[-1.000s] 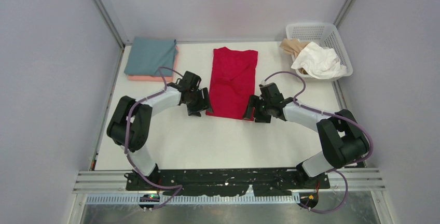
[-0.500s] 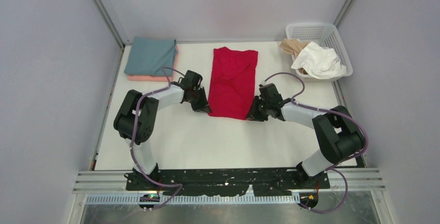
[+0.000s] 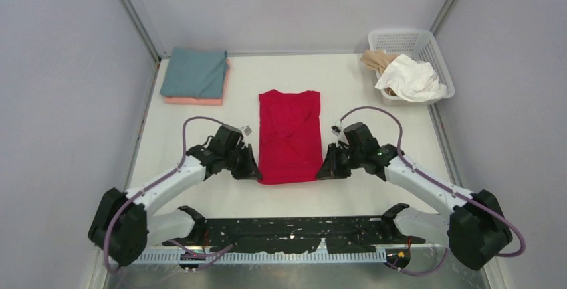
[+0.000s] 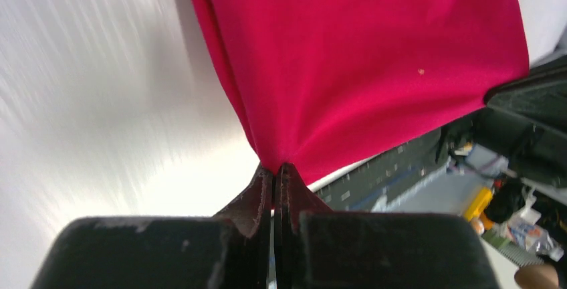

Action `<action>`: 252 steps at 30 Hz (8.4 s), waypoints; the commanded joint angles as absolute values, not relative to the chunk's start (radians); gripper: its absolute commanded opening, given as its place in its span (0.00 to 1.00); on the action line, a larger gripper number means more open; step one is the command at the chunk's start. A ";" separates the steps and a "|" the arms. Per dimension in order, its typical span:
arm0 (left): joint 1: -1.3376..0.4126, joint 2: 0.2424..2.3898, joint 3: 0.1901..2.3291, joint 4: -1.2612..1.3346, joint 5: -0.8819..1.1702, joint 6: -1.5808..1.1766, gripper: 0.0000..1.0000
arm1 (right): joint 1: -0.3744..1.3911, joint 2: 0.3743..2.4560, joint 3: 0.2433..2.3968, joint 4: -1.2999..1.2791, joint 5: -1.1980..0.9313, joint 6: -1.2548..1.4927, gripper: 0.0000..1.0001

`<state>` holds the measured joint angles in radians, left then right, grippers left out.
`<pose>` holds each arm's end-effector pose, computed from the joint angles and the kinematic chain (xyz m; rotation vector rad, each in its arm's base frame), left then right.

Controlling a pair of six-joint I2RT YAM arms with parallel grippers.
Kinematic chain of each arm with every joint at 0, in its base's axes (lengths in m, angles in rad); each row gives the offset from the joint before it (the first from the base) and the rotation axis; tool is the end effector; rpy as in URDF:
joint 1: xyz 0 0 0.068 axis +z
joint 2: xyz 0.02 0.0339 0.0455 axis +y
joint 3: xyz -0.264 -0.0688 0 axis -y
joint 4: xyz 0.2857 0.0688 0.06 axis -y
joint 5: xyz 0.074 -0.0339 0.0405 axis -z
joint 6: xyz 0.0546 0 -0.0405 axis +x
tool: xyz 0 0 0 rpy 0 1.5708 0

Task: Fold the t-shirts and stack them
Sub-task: Fold the long partially folded tshirt into a neat square, then put the neatly folded tshirt into the corner of the board with the left arm, then reset both arms

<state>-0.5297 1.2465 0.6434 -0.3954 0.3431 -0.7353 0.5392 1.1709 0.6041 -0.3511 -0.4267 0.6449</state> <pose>0.2264 -0.1539 0.1457 -0.1428 2.7502 -0.8627 0.2163 0.1558 0.1556 -0.0544 2.6689 0.9816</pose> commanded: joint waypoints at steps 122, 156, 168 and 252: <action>-0.483 1.987 1.353 -0.532 0.207 -0.579 0.00 | 0.266 1.276 0.867 -0.073 -0.288 0.584 0.95; -0.087 2.067 2.220 -0.663 -0.235 0.176 0.00 | 0.246 1.183 0.767 -0.053 -0.176 0.403 0.95; -0.064 2.008 2.223 -0.664 -0.063 0.141 0.00 | 0.245 1.234 0.775 -0.048 -0.176 0.413 0.95; -0.380 0.882 0.693 -0.205 -0.142 -0.551 1.00 | 0.242 0.867 0.642 -0.252 0.113 0.383 0.95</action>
<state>-0.3080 0.9897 0.8249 -0.2882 -0.0853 -0.4442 0.2462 0.9043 0.6823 -0.3061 0.0605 0.3759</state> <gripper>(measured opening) 0.994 0.952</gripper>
